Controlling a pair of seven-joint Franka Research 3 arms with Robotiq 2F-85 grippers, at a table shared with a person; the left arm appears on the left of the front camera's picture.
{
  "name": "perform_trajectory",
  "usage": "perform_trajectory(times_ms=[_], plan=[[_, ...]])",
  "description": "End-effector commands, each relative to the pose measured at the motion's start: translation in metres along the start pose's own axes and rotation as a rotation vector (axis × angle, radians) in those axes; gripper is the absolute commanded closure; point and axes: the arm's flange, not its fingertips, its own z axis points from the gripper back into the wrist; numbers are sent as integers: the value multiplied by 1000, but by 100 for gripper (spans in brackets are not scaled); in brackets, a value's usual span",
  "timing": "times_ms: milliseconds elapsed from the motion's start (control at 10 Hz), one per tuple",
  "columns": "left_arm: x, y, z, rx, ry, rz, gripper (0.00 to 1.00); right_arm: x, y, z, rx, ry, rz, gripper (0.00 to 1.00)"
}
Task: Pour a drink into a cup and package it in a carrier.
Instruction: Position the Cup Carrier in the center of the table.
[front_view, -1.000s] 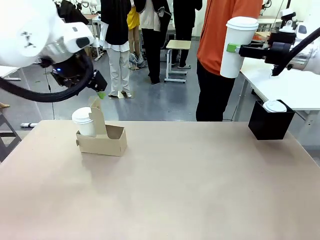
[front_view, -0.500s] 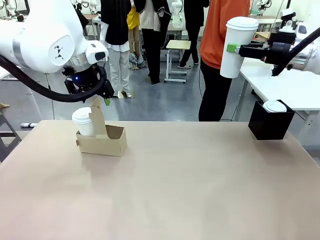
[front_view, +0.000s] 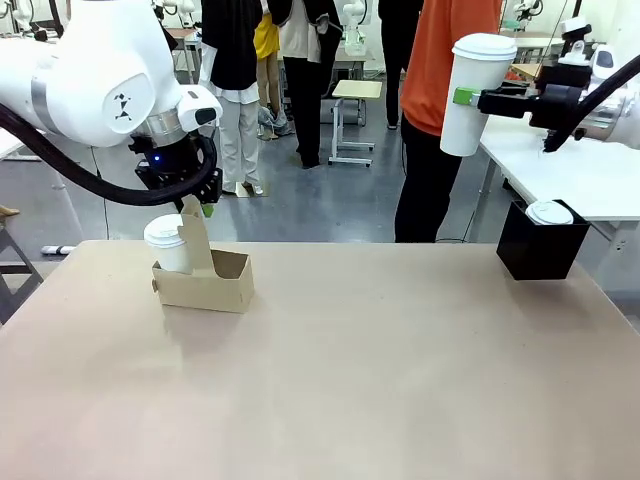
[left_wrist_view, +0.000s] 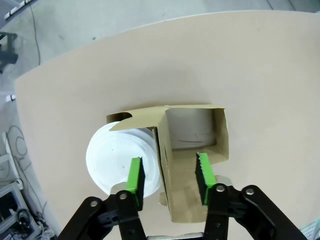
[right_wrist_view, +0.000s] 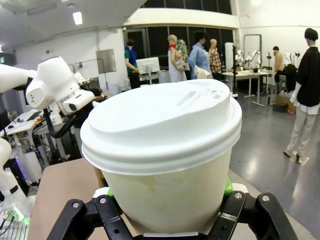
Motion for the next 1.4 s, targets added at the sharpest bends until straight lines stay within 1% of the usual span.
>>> perform_trajectory(times_ms=[0,400,500,600,900,1000,1100,1300], plan=[[0,1,3,42,18,26,100,4,1,0,4,-16,18,20],[2,3,-3,39,23,27,100,4,1,0,4,-16,18,20],[4,3,-4,64,-1,46,100,4,1,0,4,-16,18,20],[-2,4,-3,12,20,9,100,4,1,0,4,-16,18,20],[-2,4,-3,12,20,9,100,4,1,0,4,-16,18,20],[-1,2,-4,16,19,13,96,4,1,0,4,-16,18,20],[-3,-1,10,14,19,50,98,4,1,0,4,-16,18,20],[-5,-23,47,21,4,102,98,4,1,0,4,-16,18,20]])
